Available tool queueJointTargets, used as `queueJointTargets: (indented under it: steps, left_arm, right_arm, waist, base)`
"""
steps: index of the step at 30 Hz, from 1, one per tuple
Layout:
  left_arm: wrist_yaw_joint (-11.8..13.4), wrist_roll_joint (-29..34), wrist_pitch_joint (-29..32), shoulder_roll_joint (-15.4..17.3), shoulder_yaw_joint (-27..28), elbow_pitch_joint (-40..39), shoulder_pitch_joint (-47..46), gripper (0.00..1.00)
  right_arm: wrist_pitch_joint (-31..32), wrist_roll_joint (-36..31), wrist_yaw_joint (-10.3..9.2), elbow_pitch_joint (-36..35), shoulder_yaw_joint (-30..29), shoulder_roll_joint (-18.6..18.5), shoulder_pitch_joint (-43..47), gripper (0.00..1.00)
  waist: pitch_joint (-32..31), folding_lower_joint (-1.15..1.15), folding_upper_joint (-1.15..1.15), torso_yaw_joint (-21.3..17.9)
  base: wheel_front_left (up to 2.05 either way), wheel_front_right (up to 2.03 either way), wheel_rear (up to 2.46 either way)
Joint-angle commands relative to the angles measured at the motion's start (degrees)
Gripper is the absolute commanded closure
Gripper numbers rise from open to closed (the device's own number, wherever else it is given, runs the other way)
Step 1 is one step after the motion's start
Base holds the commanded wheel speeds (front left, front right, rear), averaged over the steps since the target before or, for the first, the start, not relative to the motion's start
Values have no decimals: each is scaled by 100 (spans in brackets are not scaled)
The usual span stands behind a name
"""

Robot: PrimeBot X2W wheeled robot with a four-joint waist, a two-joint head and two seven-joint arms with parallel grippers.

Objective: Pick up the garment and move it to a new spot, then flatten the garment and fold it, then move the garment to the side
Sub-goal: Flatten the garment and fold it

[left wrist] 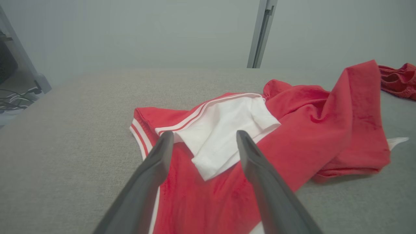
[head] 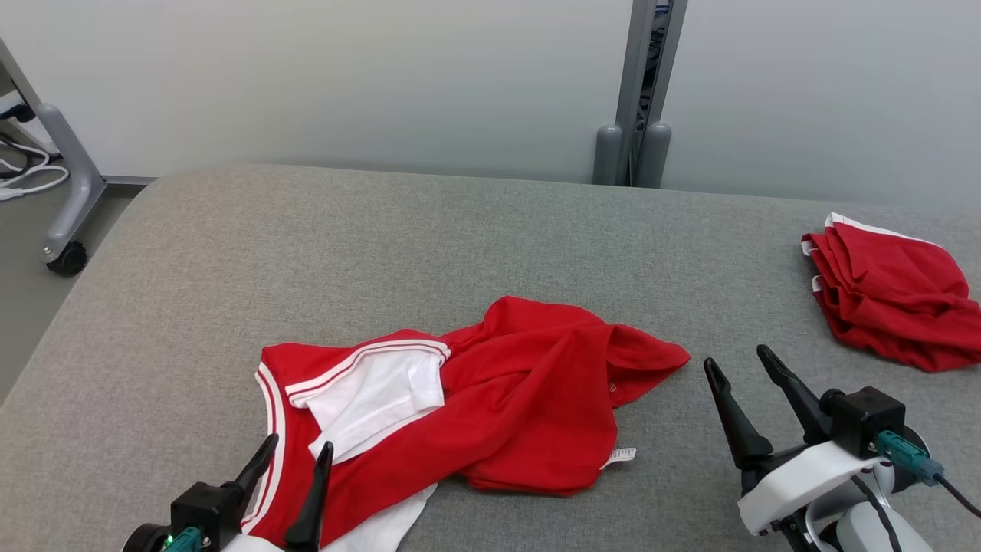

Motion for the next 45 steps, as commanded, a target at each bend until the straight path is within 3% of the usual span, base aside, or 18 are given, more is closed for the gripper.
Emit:
queueJointTargets:
  steps: [1, 15, 30, 45]
  left_arm:
    - [33, 19, -27, 30, 35, -30, 97, 0]
    - [302, 626, -27, -465, 1045, -1156, 259, 0]
    - [82, 1101, -27, -870, 1873, -1341, 376, 0]
    - [-84, 1301, -28, -1058, 1965, -1329, 270, 0]
  right_arm:
    - [-4, -3, -1, 5, -1, -30, 39, 0]
    - [56, 280, -1, 326, 355, -195, -59, 0]
    - [104, 653, -1, 943, 674, -125, -198, 0]
    - [287, 1479, -1, 1868, 1846, -134, -1296, 0]
  waist:
    - [1, 0, 0, -5]
    - [-30, 0, 0, -83]
    - [-96, 0, 0, -37]
    - [4, 0, 0, 227]
  base:
    - [0, 0, 0]
    - [0, 0, 0]
    - [0, 0, 0]
    - [0, 0, 0]
